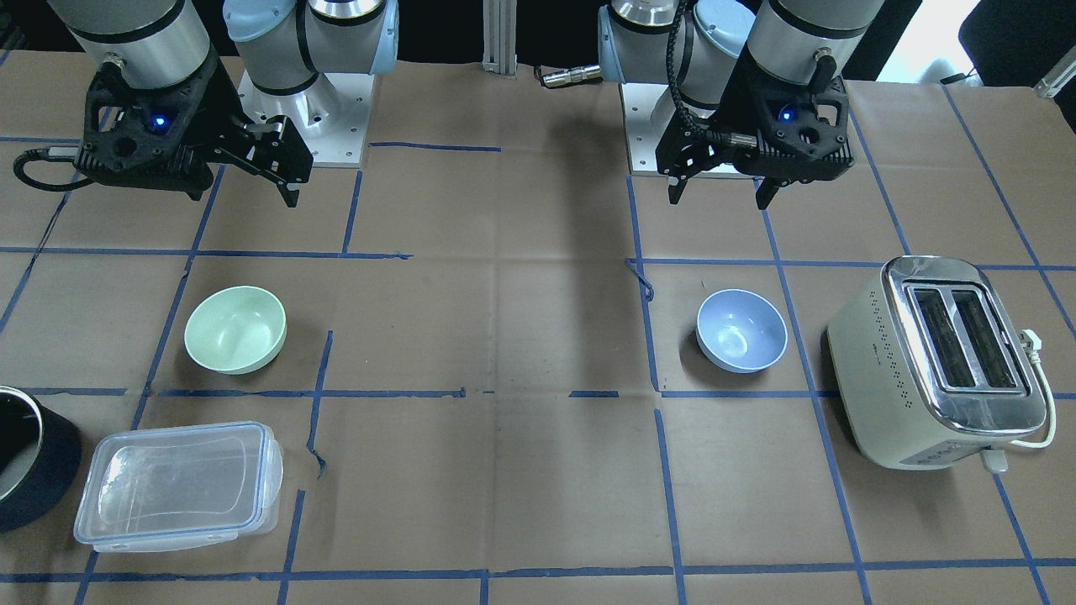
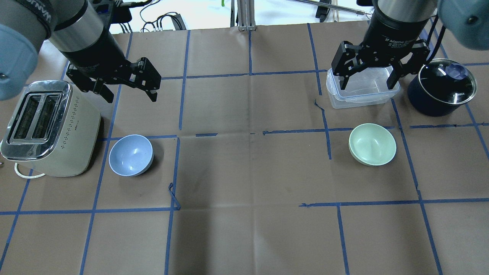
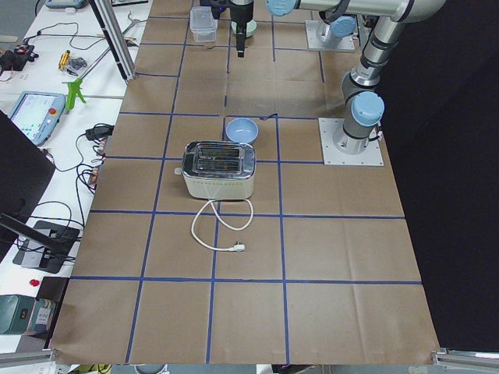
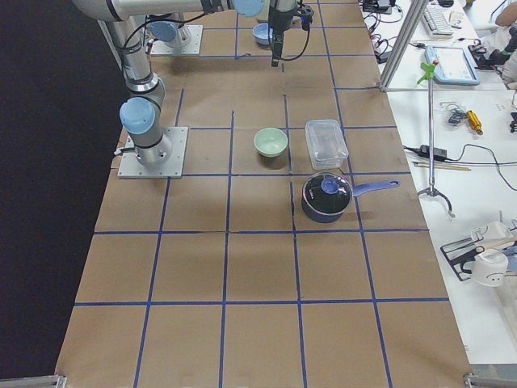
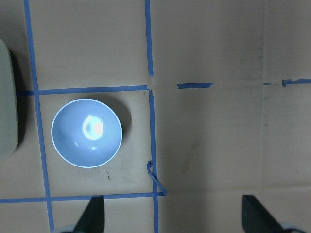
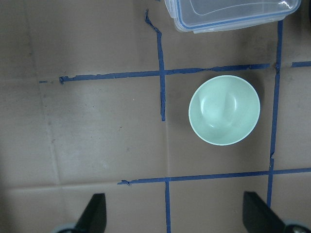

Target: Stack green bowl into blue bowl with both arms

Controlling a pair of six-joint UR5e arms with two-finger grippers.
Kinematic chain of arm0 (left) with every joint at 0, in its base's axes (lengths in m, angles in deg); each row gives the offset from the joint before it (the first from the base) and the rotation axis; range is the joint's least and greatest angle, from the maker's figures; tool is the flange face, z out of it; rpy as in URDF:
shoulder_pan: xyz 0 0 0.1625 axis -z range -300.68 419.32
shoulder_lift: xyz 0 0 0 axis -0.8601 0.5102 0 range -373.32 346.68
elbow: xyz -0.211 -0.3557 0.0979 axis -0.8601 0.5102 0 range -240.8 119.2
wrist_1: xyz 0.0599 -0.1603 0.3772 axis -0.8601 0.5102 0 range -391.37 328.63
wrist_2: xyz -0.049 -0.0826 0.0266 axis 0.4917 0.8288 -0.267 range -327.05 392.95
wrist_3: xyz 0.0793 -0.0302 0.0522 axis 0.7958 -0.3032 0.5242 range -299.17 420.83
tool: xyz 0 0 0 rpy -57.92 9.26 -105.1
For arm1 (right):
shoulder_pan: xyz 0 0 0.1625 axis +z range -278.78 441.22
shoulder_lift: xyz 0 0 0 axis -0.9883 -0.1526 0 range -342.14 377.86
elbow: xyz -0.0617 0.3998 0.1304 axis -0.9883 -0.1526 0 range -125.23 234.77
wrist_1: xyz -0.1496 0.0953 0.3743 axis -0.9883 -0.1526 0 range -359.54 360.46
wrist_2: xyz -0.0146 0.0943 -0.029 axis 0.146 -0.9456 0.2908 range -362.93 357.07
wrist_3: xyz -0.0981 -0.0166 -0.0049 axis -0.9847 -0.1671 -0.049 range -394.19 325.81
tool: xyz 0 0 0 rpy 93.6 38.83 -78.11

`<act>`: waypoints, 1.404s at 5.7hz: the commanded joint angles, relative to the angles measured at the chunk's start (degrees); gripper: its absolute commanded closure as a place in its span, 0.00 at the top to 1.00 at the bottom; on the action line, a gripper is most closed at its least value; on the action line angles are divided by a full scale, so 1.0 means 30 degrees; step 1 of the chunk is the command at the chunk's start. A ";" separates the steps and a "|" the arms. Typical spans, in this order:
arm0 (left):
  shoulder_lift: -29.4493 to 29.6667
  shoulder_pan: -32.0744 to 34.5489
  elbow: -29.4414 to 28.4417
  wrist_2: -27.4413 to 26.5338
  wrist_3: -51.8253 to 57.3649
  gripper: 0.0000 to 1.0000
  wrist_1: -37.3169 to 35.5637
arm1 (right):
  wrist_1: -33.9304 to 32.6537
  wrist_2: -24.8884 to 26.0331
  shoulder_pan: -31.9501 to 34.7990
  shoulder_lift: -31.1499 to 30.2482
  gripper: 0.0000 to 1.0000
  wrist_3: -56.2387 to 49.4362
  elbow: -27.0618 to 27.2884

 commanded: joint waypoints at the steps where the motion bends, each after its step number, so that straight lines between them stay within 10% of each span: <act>1: -0.0013 -0.0001 -0.0045 0.0000 0.0000 0.98 0.0000 | -0.0029 -0.0001 0.0000 0.0000 1.00 0.0000 0.0000; 8: -0.0072 -0.0088 -0.0074 0.0000 0.0000 0.98 0.0001 | -0.0085 0.0322 -0.4435 -0.0959 1.00 -0.5638 0.2037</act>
